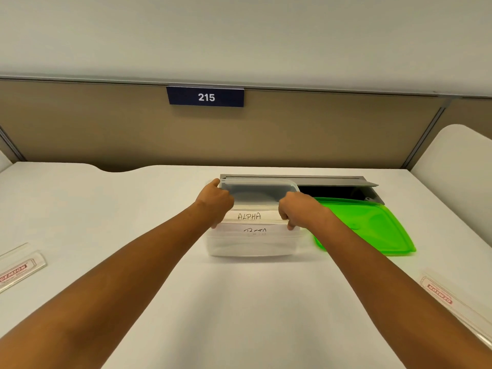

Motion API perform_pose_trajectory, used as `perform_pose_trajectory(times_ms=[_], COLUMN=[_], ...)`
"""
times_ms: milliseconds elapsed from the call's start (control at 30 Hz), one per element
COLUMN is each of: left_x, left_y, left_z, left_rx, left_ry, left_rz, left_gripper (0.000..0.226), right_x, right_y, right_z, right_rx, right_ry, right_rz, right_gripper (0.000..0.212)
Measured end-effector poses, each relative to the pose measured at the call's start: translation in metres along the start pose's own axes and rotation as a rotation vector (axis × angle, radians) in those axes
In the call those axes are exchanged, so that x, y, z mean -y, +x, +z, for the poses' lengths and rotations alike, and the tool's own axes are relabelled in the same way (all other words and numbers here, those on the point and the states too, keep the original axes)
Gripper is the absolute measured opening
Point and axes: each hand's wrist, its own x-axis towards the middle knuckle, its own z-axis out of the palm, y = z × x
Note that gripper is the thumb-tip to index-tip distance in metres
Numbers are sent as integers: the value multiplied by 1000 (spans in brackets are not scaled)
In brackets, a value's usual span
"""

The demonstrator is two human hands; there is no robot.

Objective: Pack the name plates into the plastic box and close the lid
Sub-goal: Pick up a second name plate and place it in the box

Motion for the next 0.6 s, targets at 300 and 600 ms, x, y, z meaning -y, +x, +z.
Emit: perform_pose_trajectory(times_ms=[300,600], left_x=[-7,-6], left_y=[5,9], left_z=[12,19], left_rx=[34,27], left_ry=[73,-8], left_rz=[36,18], left_gripper=[31,33], right_x=[9,4], right_y=[5,12], right_z=[6,13], right_rx=[-4,8], right_ry=[-68,7], right_rz=[-31,-39], right_gripper=[29,29])
